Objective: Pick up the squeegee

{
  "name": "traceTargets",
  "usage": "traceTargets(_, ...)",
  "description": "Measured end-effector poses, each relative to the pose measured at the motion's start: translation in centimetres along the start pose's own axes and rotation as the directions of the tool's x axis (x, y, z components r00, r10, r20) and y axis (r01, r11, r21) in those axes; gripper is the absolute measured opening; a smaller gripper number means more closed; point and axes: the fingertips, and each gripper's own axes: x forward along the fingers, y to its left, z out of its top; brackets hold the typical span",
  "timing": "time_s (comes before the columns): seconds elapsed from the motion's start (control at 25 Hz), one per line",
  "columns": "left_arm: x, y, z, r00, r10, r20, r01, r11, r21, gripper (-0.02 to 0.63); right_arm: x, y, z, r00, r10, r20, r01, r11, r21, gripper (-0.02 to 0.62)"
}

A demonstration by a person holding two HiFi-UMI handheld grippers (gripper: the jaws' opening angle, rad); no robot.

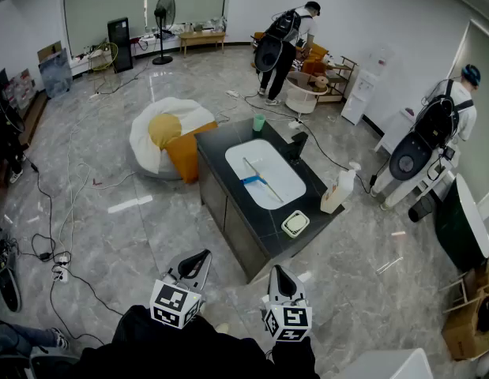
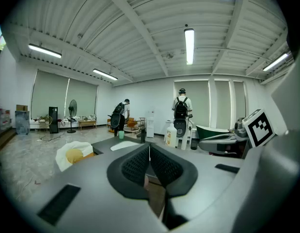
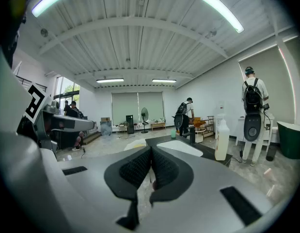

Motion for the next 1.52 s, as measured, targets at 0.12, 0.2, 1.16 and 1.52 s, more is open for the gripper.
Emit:
traceTargets(0.12,-0.3,0.5,0.0,1.0,0.01,0.002,-0.01,1.0,0.0,0.025,0.2,0.3,0.0,1.0,0.006,0.007,-0.007,1.0,0.016,0.015)
traceTargets(0.2,-0.4,0.6,0.0,1.0,0.017,0.003,-0.017,1.0,-0.003,0.025,0.3,0.4,0.1,1.0,0.011,0.006,-0.012,1.0,0.009,0.015)
traceTargets(1.16,8.4,7.0,0.8,0.999,0.024,-0.022,-0.023,1.0,0.005,0.025,11.0,-2.0,1.3,1.0,0.029,-0.004,-0.028,0.999,0.032,0.017)
traceTargets(1.52,18.9,15.4,4.5,0.996,-0.079,-0.04,0.079,0.997,0.011,0.025,22.3,-3.6,5.3,0.998,-0.062,-0.021,0.063,0.997,0.053,0.015)
